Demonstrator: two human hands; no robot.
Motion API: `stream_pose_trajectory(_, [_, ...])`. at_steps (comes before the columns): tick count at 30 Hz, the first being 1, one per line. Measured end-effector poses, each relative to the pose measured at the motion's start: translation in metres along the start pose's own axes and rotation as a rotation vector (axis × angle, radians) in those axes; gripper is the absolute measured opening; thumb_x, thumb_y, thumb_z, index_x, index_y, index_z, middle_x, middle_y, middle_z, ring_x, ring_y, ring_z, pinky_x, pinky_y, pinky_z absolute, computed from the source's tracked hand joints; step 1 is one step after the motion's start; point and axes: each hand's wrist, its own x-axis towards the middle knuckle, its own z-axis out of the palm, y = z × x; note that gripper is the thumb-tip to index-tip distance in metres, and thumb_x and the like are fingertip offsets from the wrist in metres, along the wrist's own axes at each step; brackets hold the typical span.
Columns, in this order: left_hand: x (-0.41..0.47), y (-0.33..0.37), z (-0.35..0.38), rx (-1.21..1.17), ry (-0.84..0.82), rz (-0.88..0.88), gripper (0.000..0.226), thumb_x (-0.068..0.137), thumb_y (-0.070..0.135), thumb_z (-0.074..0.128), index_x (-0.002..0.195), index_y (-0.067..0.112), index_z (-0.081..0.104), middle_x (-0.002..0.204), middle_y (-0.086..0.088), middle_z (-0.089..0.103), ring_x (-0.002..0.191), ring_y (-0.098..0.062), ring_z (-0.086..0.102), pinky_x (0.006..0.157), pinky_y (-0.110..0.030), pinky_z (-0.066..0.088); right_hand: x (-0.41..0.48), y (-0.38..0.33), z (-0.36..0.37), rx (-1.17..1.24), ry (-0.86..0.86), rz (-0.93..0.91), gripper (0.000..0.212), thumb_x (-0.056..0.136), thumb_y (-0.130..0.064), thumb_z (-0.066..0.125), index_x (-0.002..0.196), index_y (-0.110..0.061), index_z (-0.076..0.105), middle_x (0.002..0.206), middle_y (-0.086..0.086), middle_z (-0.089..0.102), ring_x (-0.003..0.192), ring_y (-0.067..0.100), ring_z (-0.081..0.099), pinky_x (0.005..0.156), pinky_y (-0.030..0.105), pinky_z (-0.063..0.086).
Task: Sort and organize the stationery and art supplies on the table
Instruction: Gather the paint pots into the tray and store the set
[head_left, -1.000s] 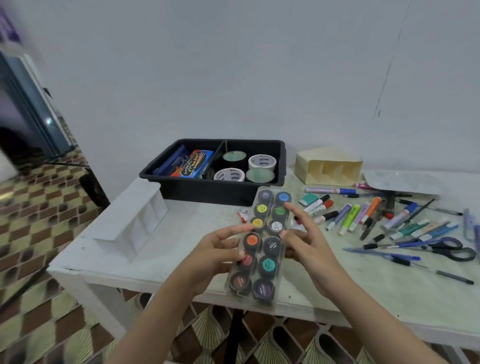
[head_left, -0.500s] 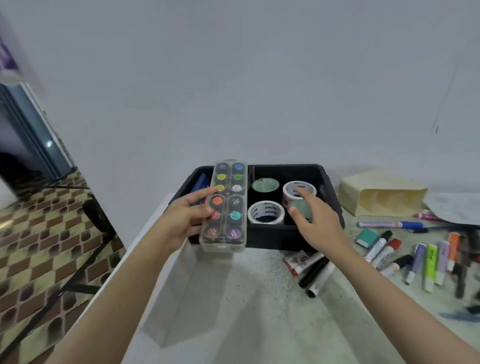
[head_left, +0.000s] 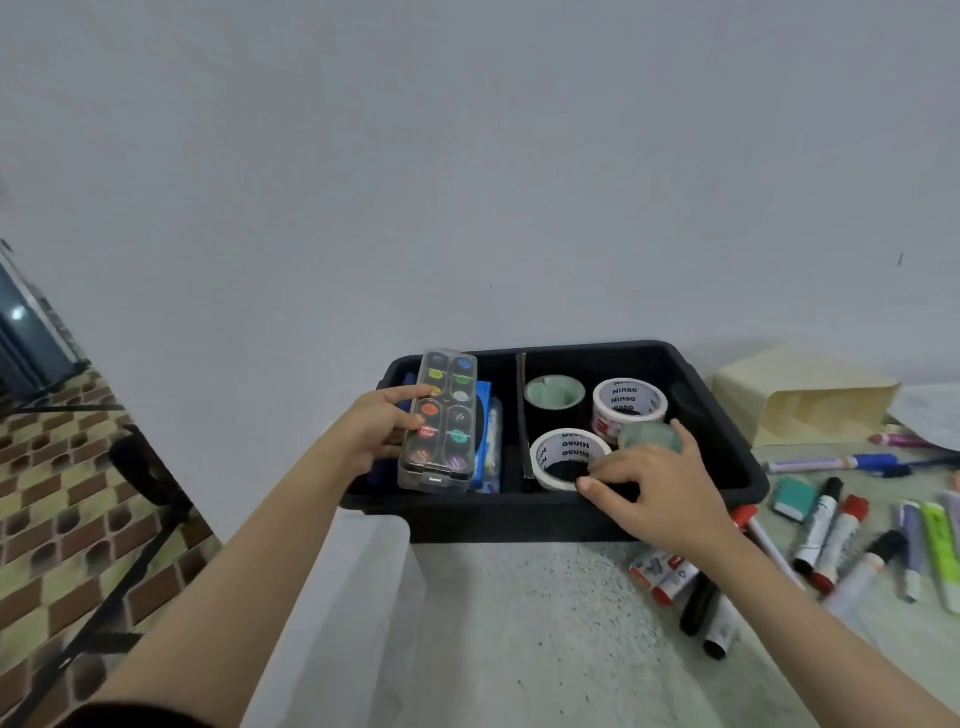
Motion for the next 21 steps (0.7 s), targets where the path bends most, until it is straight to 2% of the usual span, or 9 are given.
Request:
stream_pose_trajectory(5, [0.015, -0.005, 0.007, 0.014, -0.038, -0.02, 0.045, 0.091, -0.008, 0.044, 0.121, 0.022, 0.06, 0.107, -0.01, 0.065, 0.091, -0.024, 0.064, 0.071, -0.036, 0.054, -0.003, 0.004, 0.003, 0.098, 0.037, -0.045, 0.05, 0.071, -0.076, 0.036, 0.078, -0.043, 0.073, 0.084, -0.033, 0.066, 0.096, -0.012, 0.054, 0.112, 0.039, 0.003])
stream_pose_trajectory(10, [0.023, -0.005, 0.014, 0.093, -0.033, -0.028, 0.05, 0.09, -0.014, 0.034, 0.119, 0.021, 0.055, 0.102, -0.005, 0.06, 0.084, -0.018, 0.058, 0.063, -0.03, 0.047, -0.001, 0.006, 0.007, 0.118, 0.037, -0.038, 0.045, 0.071, -0.076, 0.039, 0.078, -0.047, 0.073, 0.062, -0.038, 0.055, 0.079, -0.014, 0.053, 0.112, 0.033, 0.011])
stream_pose_trajectory(14, [0.028, -0.009, 0.015, 0.106, -0.038, -0.041, 0.052, 0.09, -0.013, 0.032, 0.122, 0.022, 0.053, 0.112, -0.007, 0.057, 0.089, -0.019, 0.056, 0.069, -0.03, 0.048, -0.001, 0.005, 0.007, 0.127, 0.027, -0.042, 0.044, 0.07, -0.076, 0.04, 0.08, -0.048, 0.072, 0.065, -0.04, 0.055, 0.084, -0.011, 0.056, 0.108, 0.028, 0.017])
stream_pose_trajectory(16, [0.029, -0.011, 0.016, 0.102, -0.041, -0.048, 0.051, 0.089, -0.013, 0.034, 0.119, 0.024, 0.053, 0.116, -0.008, 0.055, 0.099, -0.021, 0.055, 0.079, -0.034, 0.048, -0.002, 0.005, 0.007, 0.137, 0.018, -0.041, 0.043, 0.071, -0.076, 0.042, 0.081, -0.048, 0.072, 0.063, -0.044, 0.052, 0.084, -0.012, 0.056, 0.104, 0.026, 0.02])
stream_pose_trajectory(18, [0.031, -0.013, 0.019, 0.113, -0.036, -0.043, 0.05, 0.088, -0.012, 0.036, 0.116, 0.025, 0.053, 0.117, -0.007, 0.054, 0.107, -0.021, 0.053, 0.089, -0.039, 0.047, -0.002, 0.004, 0.006, 0.157, 0.003, -0.04, 0.041, 0.072, -0.075, 0.044, 0.08, -0.047, 0.072, 0.062, -0.046, 0.05, 0.08, -0.013, 0.056, 0.094, 0.023, 0.028])
stream_pose_trajectory(19, [0.031, -0.014, 0.02, 0.12, -0.025, -0.037, 0.049, 0.088, -0.012, 0.037, 0.116, 0.026, 0.053, 0.115, -0.005, 0.054, 0.105, -0.019, 0.053, 0.089, -0.04, 0.046, -0.003, 0.004, 0.005, 0.168, 0.001, -0.04, 0.039, 0.073, -0.074, 0.045, 0.08, -0.047, 0.073, 0.062, -0.045, 0.051, 0.076, -0.013, 0.057, 0.085, 0.019, 0.034])
stream_pose_trajectory(21, [0.03, -0.013, 0.021, 0.122, -0.008, -0.024, 0.049, 0.088, -0.011, 0.039, 0.117, 0.026, 0.054, 0.108, -0.002, 0.054, 0.094, -0.015, 0.053, 0.077, -0.036, 0.046, -0.004, 0.002, 0.003, 0.177, 0.006, -0.015, 0.037, 0.073, -0.073, 0.046, 0.08, -0.048, 0.072, 0.063, -0.043, 0.053, 0.073, -0.014, 0.056, 0.063, 0.011, 0.035])
